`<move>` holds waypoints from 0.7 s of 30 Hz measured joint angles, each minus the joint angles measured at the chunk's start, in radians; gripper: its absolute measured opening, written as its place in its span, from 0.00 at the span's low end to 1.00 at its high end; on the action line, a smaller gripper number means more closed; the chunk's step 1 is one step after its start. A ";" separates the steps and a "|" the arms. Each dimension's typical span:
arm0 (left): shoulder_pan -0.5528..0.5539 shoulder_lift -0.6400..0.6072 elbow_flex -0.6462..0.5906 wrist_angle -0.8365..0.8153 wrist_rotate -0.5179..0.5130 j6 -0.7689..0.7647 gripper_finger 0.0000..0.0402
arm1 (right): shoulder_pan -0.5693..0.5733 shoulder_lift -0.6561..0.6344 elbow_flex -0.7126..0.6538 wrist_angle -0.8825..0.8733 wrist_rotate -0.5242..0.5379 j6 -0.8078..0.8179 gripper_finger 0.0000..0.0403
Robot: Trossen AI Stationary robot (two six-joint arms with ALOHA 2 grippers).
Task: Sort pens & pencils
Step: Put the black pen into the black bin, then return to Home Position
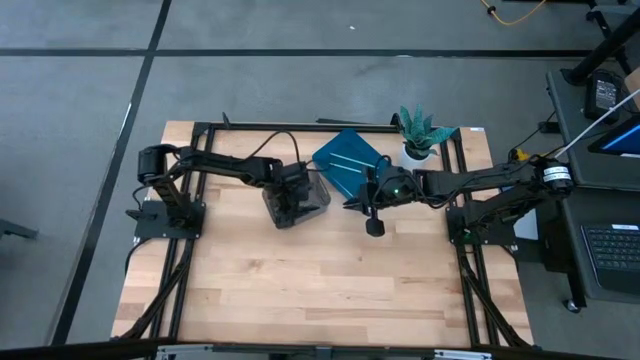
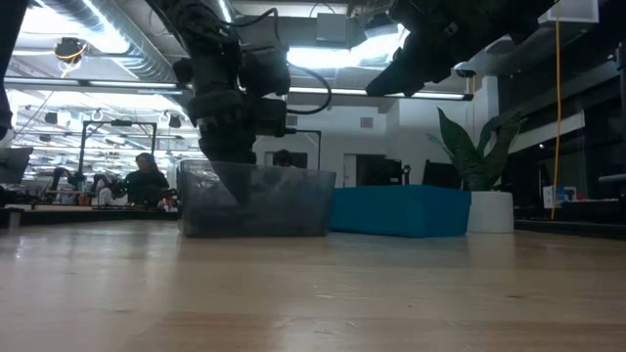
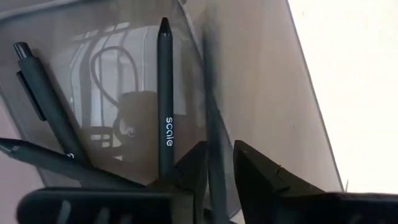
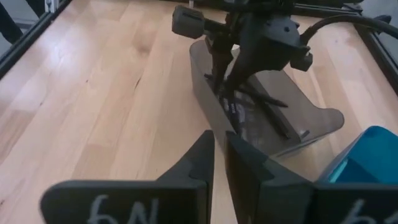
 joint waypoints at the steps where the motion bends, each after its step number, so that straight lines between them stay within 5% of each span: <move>1: 0.000 0.000 0.000 0.000 0.000 0.003 0.18 | 0.000 0.000 0.000 0.000 0.000 0.000 0.10; 13: 0.000 -0.022 0.001 0.011 -0.019 0.017 0.20 | 0.000 0.000 0.000 -0.002 0.000 0.003 0.10; 21: -0.027 -0.169 -0.003 0.083 -0.123 0.033 0.20 | 0.000 -0.010 0.000 -0.005 -0.001 0.033 0.10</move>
